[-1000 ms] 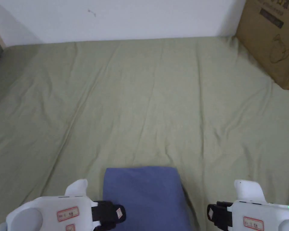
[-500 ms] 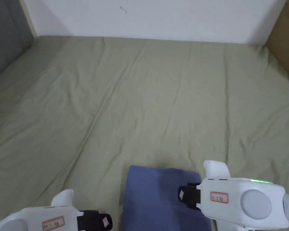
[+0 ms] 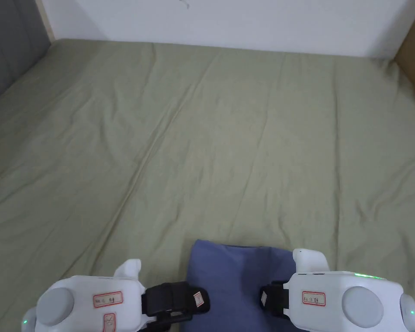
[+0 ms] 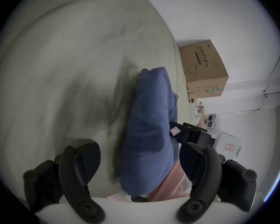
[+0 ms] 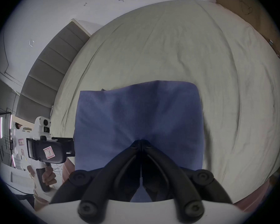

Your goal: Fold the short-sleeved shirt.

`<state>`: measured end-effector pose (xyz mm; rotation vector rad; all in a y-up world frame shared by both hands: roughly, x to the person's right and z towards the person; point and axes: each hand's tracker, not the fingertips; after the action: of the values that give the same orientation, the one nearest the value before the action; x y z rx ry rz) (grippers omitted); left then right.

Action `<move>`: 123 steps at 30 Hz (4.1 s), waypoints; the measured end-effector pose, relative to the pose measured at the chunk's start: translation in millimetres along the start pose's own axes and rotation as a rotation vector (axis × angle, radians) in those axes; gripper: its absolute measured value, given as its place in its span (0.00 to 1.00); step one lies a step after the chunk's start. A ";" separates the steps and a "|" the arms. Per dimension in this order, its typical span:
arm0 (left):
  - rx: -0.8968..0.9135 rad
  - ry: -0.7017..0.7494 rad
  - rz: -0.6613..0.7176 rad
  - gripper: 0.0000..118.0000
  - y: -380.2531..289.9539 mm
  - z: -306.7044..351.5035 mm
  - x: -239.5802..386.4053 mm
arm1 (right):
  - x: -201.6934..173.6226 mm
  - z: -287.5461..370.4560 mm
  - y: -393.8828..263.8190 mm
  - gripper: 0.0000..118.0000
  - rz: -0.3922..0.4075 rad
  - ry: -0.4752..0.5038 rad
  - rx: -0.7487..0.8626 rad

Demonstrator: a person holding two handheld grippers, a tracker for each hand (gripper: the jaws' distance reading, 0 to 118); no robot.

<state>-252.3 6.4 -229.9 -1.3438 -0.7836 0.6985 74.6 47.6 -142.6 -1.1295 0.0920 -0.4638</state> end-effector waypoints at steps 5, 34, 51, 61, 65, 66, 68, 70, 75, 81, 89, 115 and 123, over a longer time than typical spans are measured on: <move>-0.023 -0.114 0.018 0.88 16.4 -30.4 0.1 | -1.8 -1.1 0.9 0.00 0.018 -0.010 -0.007; 0.065 0.845 -0.286 0.26 140.9 174.0 -28.2 | -33.7 27.4 15.8 0.00 -0.014 -0.024 0.064; 0.171 1.383 -0.352 0.75 146.4 211.6 -38.2 | -39.1 15.6 14.5 0.00 -0.005 -0.024 0.019; 0.383 1.068 -0.536 0.16 71.1 174.6 79.3 | -25.8 35.7 2.3 0.00 -0.017 0.002 0.058; 0.473 0.878 -0.454 0.03 25.5 149.6 102.4 | -20.3 56.8 -7.0 0.00 -0.013 0.005 0.111; 0.510 0.837 -0.442 0.02 13.3 145.8 105.9 | -19.7 65.0 -9.2 0.00 0.001 -0.003 0.133; 0.555 0.834 -0.402 0.00 -5.5 138.2 115.7 | -21.4 80.3 -13.5 0.00 0.047 -0.018 0.190; 0.607 0.829 -0.448 0.00 -26.1 132.1 130.7 | -23.9 95.4 -17.7 0.00 0.078 -0.047 0.254; 0.611 0.736 -0.532 0.00 -57.6 116.5 161.8 | -37.0 124.2 -28.9 0.00 0.118 -0.073 0.399; 0.773 0.727 -0.669 0.00 -102.6 102.6 209.3 | -60.2 156.9 -53.6 0.00 0.223 -0.216 0.601; 1.047 0.726 -0.785 0.00 -159.0 110.8 261.3 | -84.4 215.1 -85.6 0.00 0.289 -0.289 0.926; 1.172 0.731 -0.810 0.59 -181.4 111.1 287.4 | -87.8 246.0 -87.2 0.80 0.267 -0.261 1.012; 1.154 0.679 -0.836 1.00 -180.3 114.1 290.3 | -90.4 241.6 -87.3 1.00 0.305 -0.336 1.037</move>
<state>-181.3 289.3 -18.2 -0.0817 -0.2119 -0.0637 38.9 259.1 25.2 -0.1483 -0.2490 -0.0043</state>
